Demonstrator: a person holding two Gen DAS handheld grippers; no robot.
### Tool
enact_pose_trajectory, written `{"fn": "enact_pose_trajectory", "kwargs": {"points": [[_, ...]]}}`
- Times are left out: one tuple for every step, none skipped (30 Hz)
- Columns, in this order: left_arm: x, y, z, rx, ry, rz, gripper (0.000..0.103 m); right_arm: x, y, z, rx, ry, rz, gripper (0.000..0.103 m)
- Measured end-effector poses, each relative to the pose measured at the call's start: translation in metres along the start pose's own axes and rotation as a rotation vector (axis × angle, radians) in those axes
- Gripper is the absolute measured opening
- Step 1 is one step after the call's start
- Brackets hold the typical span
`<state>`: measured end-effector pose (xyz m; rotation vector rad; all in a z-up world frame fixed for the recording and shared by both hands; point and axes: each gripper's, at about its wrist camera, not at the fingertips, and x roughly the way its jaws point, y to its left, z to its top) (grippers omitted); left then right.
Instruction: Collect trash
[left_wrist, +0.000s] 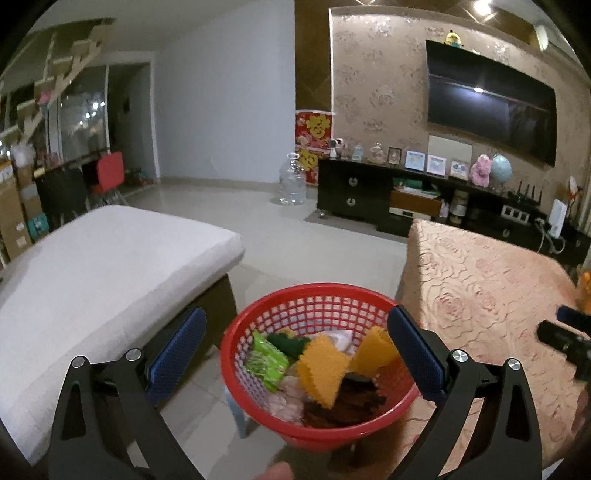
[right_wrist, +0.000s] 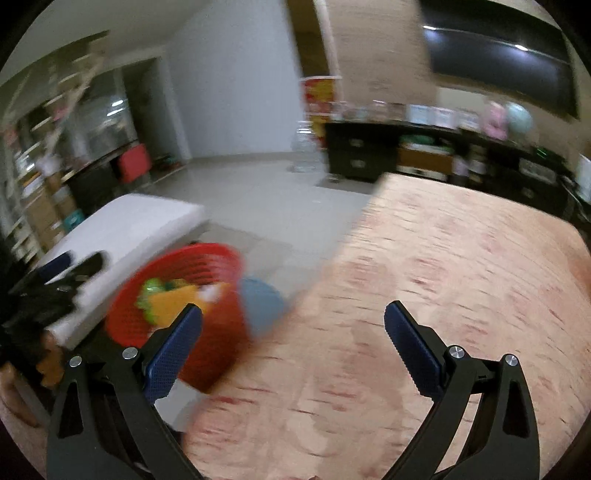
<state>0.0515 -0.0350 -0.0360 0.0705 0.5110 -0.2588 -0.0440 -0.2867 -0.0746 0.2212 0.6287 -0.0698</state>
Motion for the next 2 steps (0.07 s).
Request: {"fn": "enact_pose_trajectory", "kwargs": {"points": [[0.0, -0.001, 0.001, -0.005, 0.0, -0.009, 0.095, -0.007, -0.024, -0.004, 0.039, 0.003, -0.046, 0.096], [-0.001, -0.004, 0.001, -0.008, 0.0, -0.021, 0.095, -0.012, -0.049, -0.007, 0.08, 0.007, -0.09, 0.096]]}}
